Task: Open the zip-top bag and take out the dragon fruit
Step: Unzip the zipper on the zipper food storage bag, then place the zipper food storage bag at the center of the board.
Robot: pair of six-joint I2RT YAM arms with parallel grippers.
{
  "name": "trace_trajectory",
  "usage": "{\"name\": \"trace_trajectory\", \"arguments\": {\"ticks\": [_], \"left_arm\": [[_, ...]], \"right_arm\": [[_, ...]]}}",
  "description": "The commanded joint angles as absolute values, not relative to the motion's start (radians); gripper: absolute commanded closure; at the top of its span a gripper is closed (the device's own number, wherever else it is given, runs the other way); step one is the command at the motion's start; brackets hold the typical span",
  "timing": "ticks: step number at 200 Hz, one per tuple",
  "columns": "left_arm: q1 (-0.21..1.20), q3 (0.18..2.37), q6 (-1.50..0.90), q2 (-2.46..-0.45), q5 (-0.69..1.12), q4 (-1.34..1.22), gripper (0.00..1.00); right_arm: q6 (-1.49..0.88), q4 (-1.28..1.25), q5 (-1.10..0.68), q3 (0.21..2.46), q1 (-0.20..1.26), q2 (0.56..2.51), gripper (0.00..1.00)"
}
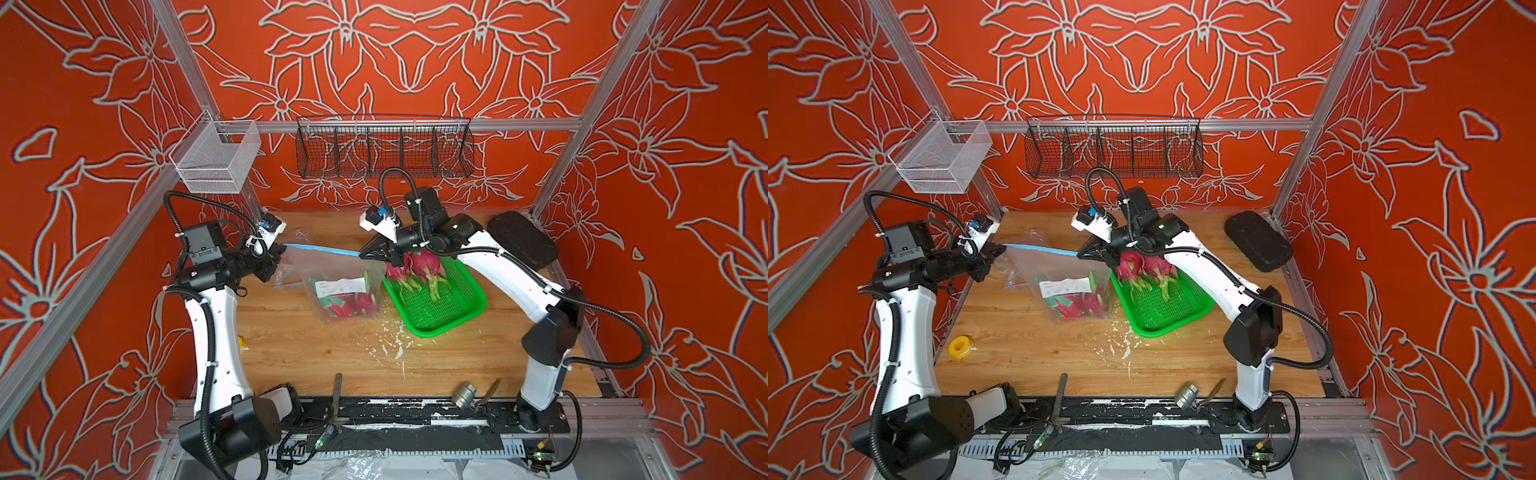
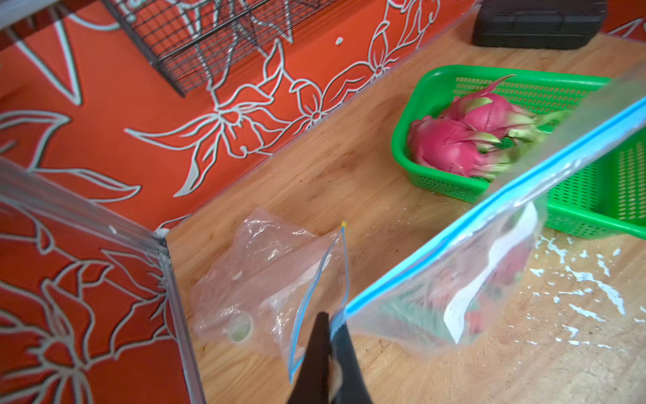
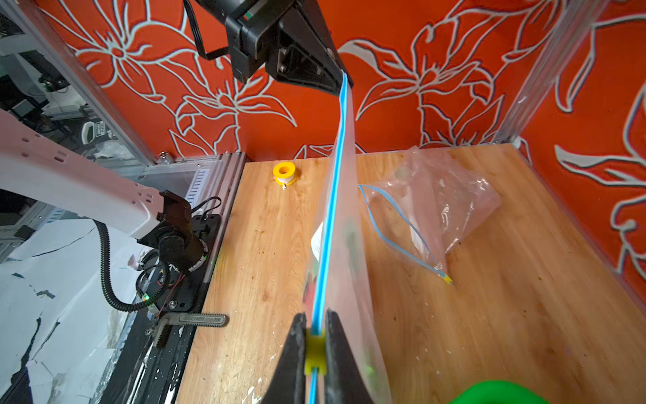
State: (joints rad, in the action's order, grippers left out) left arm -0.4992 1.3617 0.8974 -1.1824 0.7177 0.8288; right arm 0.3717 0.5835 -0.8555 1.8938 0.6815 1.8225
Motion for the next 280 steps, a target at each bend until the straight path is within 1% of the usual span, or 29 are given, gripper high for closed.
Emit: {"name": "trace_trajectory", "arguments": {"ticks": [1,27,43,59,75,92,107,124,145,161,173,184,199,206,211,224,237,241,258,268,280], "left_arm": [[-0.561,1.373,0.892,-1.161,0.580,0.732,1.00],[-0.565,1.374,0.901,-1.145,0.599,0.747,1.00],[-0.565,1.378,0.907,-1.135,0.644,0.782,1.00],[-0.565,1.372,0.880,-1.121,0.679,0.759,1.00],[-0.565,1.388,0.811,-1.129,0.674,0.703,1.00],[-0.560,1.436,0.692,-1.167,0.634,0.649,1.00],[-0.556,1.481,0.648,-1.201,0.618,0.647,1.00],[-0.543,1.477,0.643,-1.206,0.635,0.651,1.00],[-0.516,1.418,0.716,-1.185,0.685,0.717,1.00],[-0.490,1.321,0.748,-1.147,0.703,0.717,1.00],[-0.463,1.260,0.822,-1.123,0.747,0.794,1.00],[-0.436,1.208,0.920,-1.106,0.796,0.906,1.00],[-0.395,1.122,1.033,-1.074,0.829,1.011,1.00],[-0.378,1.085,1.057,-1.055,0.829,1.028,1.00],[-0.365,1.064,1.072,-1.040,0.827,1.040,1.00],[-0.341,1.031,1.106,-1.007,0.824,1.079,1.00],[-0.328,1.028,1.122,-0.995,0.825,1.122,1.00],[-0.325,1.030,1.126,-0.960,0.827,1.134,1.00],[-0.316,1.031,1.145,-0.927,0.823,1.173,1.00],[-0.310,1.022,1.150,-0.912,0.813,1.184,1.00],[-0.301,1.003,1.159,-0.901,0.800,1.196,1.00]], "right_arm": [[0.405,0.638,-0.840,1.858,0.658,1.751,0.98],[0.419,0.625,-0.777,1.810,0.620,1.721,0.97],[0.402,0.501,-0.669,1.734,0.609,1.690,0.95],[0.380,0.345,-0.569,1.696,0.607,1.686,0.97],[0.367,0.279,-0.512,1.781,0.607,1.749,1.00],[0.352,0.299,-0.475,1.962,0.606,1.872,1.00],[0.324,0.300,-0.467,2.103,0.606,1.969,1.00],[0.273,0.240,-0.460,2.160,0.607,2.015,1.00],[0.240,0.131,-0.483,2.066,0.611,1.983,1.00],[0.240,0.052,-0.470,1.907,0.615,1.925,1.00],[0.226,-0.020,-0.472,1.767,0.618,1.866,1.00],[0.205,-0.096,-0.470,1.634,0.624,1.809,0.83],[0.186,-0.174,-0.434,1.467,0.643,1.730,0.53],[0.186,-0.205,-0.386,1.401,0.664,1.690,0.40],[0.190,-0.222,-0.333,1.359,0.682,1.662,0.34],[0.206,-0.248,-0.189,1.255,0.740,1.584,0.30],[0.195,-0.273,0.048,1.164,0.807,1.516,0.26],[0.186,-0.278,0.127,1.139,0.825,1.498,0.25],[0.054,-0.218,0.409,1.062,0.886,1.421,0.24],[-0.078,-0.188,0.494,0.993,0.921,1.363,0.25],[-0.240,-0.186,0.524,0.878,0.959,1.281,0.25]]}}
